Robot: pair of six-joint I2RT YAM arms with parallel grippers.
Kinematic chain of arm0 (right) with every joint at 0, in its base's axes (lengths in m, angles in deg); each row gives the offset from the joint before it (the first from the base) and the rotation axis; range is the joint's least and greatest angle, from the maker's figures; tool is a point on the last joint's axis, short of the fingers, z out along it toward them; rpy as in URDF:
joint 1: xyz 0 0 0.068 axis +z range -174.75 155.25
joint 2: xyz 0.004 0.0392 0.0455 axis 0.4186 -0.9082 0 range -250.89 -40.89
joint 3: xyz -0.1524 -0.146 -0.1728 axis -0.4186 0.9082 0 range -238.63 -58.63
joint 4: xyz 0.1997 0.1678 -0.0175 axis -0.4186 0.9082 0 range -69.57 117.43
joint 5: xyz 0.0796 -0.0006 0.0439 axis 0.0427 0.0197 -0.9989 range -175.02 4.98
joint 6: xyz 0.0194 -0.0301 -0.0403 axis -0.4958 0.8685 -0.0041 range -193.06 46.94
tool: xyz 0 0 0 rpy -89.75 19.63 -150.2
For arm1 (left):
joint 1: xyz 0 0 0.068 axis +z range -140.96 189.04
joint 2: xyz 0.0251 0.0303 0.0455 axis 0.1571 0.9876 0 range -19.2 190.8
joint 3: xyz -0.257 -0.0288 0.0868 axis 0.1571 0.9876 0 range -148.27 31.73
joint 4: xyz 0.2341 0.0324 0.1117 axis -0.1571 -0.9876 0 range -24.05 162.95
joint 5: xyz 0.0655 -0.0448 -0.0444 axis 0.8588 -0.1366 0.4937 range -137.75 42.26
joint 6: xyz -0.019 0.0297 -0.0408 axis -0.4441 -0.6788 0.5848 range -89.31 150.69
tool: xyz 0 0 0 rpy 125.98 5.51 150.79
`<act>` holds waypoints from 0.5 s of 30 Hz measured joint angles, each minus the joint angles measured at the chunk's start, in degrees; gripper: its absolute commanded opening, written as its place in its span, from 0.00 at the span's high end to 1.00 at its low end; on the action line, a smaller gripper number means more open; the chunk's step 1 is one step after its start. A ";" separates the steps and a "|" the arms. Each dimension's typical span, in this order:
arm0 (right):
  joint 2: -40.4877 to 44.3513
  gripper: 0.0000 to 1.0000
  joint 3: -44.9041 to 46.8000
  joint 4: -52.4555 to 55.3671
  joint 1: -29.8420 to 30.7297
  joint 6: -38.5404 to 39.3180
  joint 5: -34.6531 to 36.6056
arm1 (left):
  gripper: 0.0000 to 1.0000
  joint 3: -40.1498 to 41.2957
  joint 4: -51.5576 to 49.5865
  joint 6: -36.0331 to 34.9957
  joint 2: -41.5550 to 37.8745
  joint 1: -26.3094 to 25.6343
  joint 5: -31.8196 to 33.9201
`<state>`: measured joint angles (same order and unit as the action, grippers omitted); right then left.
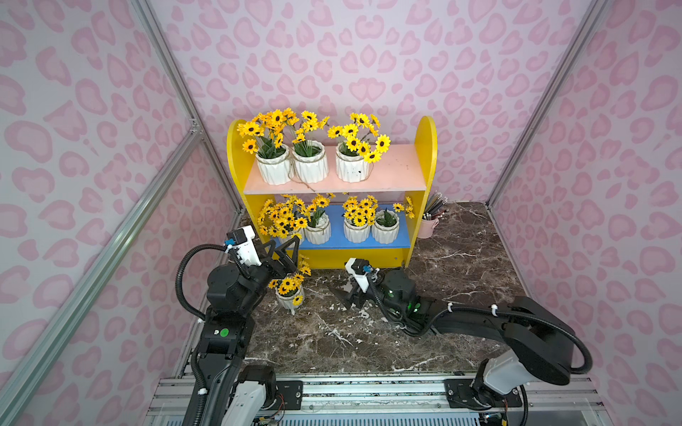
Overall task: Take the sunflower pots off the shelves
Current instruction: Pick up the sunflower pot from the shelf.
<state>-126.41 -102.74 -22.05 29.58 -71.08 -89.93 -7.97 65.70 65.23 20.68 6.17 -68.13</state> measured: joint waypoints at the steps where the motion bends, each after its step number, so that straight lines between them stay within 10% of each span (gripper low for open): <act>1: 1.90 0.10 -0.07 1.18 -0.33 -0.02 0.94 | 0.02 -0.07 0.50 0.11 0.39 -0.13 -0.50; 15: 14.69 0.11 -10.32 23.69 -4.17 0.39 12.28 | 0.01 -2.43 9.29 0.66 8.31 -10.12 -8.72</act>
<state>-111.72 -113.06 1.64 25.40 -70.69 -77.65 -10.40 74.99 65.89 28.98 -3.95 -76.85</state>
